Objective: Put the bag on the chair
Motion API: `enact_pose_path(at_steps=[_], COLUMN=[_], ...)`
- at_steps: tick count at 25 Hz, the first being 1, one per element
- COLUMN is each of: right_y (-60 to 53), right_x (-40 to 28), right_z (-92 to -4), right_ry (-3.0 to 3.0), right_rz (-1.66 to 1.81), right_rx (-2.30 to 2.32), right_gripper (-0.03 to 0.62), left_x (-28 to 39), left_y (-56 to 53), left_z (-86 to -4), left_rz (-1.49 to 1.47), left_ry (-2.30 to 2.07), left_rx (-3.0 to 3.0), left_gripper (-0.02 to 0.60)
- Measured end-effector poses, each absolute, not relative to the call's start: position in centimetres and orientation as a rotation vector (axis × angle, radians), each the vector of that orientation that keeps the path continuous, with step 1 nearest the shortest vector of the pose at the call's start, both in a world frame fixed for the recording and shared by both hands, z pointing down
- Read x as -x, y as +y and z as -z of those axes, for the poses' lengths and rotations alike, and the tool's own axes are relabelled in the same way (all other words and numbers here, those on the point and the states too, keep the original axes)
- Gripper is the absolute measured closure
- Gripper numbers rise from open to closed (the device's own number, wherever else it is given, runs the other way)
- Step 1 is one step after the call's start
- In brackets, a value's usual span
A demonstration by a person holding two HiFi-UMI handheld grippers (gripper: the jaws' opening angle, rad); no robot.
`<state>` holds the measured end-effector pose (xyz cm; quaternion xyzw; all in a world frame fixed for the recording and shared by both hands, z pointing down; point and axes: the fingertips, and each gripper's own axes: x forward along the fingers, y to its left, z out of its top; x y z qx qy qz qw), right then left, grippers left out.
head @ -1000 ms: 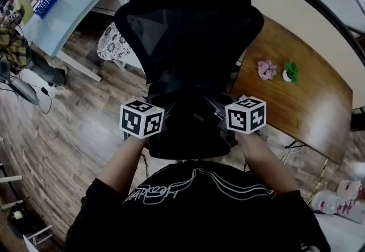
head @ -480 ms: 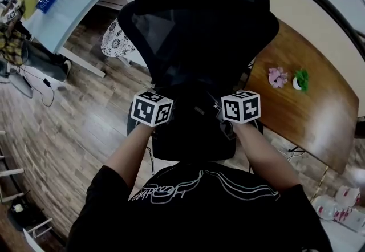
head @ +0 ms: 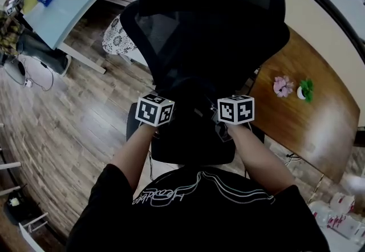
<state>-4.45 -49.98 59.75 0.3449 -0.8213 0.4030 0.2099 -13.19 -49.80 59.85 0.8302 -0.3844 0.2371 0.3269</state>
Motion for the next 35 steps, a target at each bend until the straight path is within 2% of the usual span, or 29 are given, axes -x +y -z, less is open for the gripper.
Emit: enact_pose_path(at_steps=[7,9,12,14,16,18,20,28,35], right_y=[-50.3,-49.9,-49.8,-49.8,-49.3,-48.7,-48.2,-46.4,-40.7], right_x=[4.8,5.0,5.2,5.0,5.1,5.3,4.9,0.7,-1.7], right_z=[-60.4,-60.3,-60.4,-60.3,-59.7,-58.7,-58.2,-55.1,-47.3], right_ry=[-2.298,-2.307,-2.306,-2.306,-2.332,-2.373,-2.391,-2.448,-2.661], right_rz=[-1.024,-0.98,-0.996,-1.026,-1.061,-1.079,-1.042,-0.939,-1.017], right_rx=[-0.957,-0.955,-0.956,-0.949,-0.915,-0.869,-0.868,-0.953,-0.795], right_gripper=[0.588,0.567,0.501,0.459,0.388,0.288,0.246,0.247,0.372], left_x=[13.7,14.0,14.4,14.3,13.9,13.7,14.0,16.4,12.4], left_y=[-50.2,-50.1,-50.1,-49.8,-49.3,-48.9,-48.3,-45.4,-40.1], left_z=[-60.6,-60.6,-60.8,-61.0,-61.1,-61.0,-60.9,-58.1,-52.1], left_rz=[-0.612,-0.633,-0.62,-0.603,-0.598,-0.59,-0.57,-0.513,-0.339], left_ry=[-1.035,-1.065,-1.097,-1.095,-1.098,-1.112,-1.127,-1.24,-1.207], left_rx=[-2.18,-2.194,-2.179,-2.166,-2.167,-2.158,-2.132,-2.057,-2.114], left_gripper=[0.543,0.509,0.44,0.351,0.264,0.234,0.225,0.224,0.237])
